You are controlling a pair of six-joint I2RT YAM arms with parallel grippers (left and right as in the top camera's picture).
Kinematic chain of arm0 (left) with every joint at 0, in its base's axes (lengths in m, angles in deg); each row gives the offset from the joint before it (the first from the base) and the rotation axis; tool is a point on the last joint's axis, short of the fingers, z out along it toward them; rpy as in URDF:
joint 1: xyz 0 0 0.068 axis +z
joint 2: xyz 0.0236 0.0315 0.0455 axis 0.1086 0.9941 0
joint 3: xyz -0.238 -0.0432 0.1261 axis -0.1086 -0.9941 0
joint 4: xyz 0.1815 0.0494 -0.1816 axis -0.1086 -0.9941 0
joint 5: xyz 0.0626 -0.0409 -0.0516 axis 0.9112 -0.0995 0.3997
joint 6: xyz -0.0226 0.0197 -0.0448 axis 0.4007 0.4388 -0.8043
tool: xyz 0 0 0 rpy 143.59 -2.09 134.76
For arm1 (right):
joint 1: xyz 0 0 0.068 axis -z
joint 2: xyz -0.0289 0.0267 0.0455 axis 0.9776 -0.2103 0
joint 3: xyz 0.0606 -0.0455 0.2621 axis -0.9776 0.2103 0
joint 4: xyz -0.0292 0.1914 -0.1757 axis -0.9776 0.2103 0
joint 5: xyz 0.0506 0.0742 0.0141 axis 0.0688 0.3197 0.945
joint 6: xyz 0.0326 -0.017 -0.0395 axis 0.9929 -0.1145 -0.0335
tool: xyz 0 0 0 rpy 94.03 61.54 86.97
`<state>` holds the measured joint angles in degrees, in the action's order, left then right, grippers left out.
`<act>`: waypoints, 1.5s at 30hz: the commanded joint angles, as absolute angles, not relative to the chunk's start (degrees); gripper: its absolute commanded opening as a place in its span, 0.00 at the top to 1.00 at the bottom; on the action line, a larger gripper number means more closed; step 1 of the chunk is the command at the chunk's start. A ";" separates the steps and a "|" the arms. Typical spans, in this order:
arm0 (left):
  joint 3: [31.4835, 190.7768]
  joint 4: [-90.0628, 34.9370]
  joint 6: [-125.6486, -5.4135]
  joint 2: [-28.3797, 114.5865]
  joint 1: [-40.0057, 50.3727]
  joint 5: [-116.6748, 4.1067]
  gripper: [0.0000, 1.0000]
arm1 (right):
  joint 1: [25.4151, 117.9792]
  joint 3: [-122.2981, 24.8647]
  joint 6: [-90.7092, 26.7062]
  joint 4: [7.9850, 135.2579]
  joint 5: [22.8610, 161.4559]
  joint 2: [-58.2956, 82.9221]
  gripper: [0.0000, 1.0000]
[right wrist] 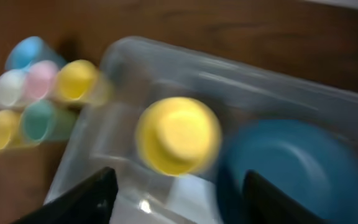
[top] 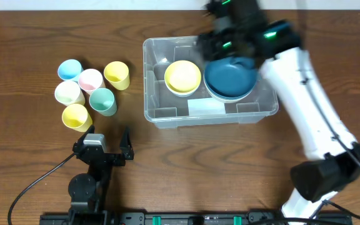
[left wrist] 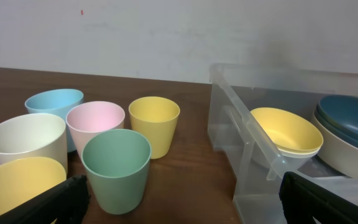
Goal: Pack container
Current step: 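Release the yellow bowl and retract the right gripper to the right, then move the left gripper to the pastel cups and lower over the green cup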
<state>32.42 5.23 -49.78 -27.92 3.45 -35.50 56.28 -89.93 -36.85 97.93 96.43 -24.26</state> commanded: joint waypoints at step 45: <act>59.79 -15.57 -49.13 -9.85 3.31 -36.77 0.02 | 100.34 -79.96 -18.71 114.89 87.16 -22.97 0.01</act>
<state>51.79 -13.63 -49.83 -15.27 3.45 -36.20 100.23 -80.14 -19.32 114.87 87.25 -23.39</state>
